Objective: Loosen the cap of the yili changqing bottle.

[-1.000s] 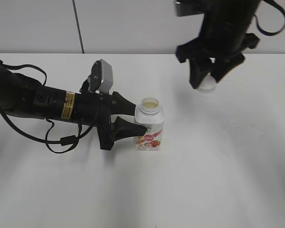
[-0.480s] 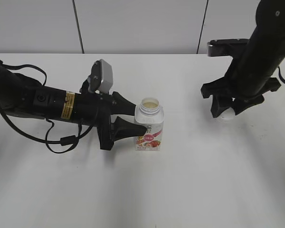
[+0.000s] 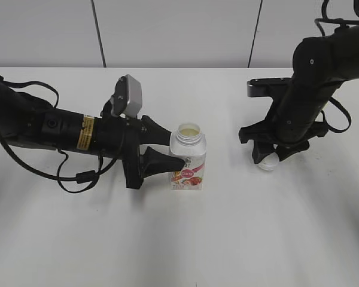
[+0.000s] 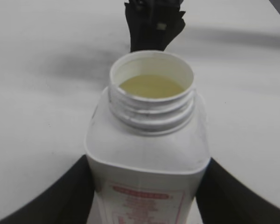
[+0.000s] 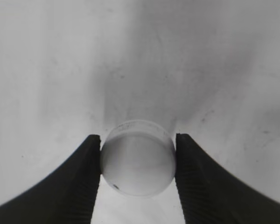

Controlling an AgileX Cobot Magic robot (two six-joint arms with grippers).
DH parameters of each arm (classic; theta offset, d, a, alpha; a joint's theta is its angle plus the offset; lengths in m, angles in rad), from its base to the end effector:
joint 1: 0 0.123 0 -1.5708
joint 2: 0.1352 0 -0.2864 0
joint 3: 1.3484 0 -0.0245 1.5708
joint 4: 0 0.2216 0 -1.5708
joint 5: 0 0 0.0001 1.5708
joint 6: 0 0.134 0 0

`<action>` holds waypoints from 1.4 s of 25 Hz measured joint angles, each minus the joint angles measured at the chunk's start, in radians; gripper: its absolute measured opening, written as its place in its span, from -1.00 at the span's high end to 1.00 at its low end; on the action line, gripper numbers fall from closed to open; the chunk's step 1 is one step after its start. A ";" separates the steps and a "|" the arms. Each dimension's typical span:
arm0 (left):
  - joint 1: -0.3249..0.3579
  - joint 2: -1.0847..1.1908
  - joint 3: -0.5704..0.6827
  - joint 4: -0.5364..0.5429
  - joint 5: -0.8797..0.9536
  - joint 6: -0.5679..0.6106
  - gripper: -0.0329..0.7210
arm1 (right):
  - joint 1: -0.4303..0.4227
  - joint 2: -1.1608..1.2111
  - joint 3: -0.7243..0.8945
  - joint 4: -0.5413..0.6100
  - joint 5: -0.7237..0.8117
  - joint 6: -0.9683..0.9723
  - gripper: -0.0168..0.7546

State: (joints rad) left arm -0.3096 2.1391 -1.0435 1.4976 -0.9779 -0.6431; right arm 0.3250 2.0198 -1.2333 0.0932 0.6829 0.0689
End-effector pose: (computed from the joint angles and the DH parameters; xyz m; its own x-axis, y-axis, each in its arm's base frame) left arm 0.3196 -0.2185 0.1079 -0.0487 0.4377 -0.8978 0.9956 0.0938 -0.0082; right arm 0.3468 0.1252 0.1066 -0.9676 -0.1777 -0.1796 -0.1950 0.9772 0.0838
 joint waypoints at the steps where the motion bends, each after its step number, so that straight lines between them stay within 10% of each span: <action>1: 0.000 0.000 0.000 0.000 0.000 0.000 -0.18 | 0.000 0.004 0.000 0.000 -0.004 0.001 -0.05; 5: 0.000 0.000 0.000 0.000 0.000 0.000 -0.18 | 0.000 0.009 0.000 0.001 -0.006 0.002 -0.07; 11: 0.000 0.000 0.000 0.000 0.000 0.000 -0.18 | 0.000 0.010 0.000 0.001 -0.006 0.002 -0.61; 22: 0.005 -0.006 0.000 0.018 -0.014 0.000 -0.61 | 0.001 -0.053 -0.020 0.005 0.074 -0.004 -0.59; 35: 0.105 -0.081 0.000 0.167 0.021 -0.108 -0.64 | 0.011 -0.252 -0.023 -0.002 0.120 -0.022 -0.59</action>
State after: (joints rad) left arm -0.2051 2.0582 -1.0435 1.6647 -0.9564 -0.7508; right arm 0.3361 1.7673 -1.2558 0.0907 0.8030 0.0469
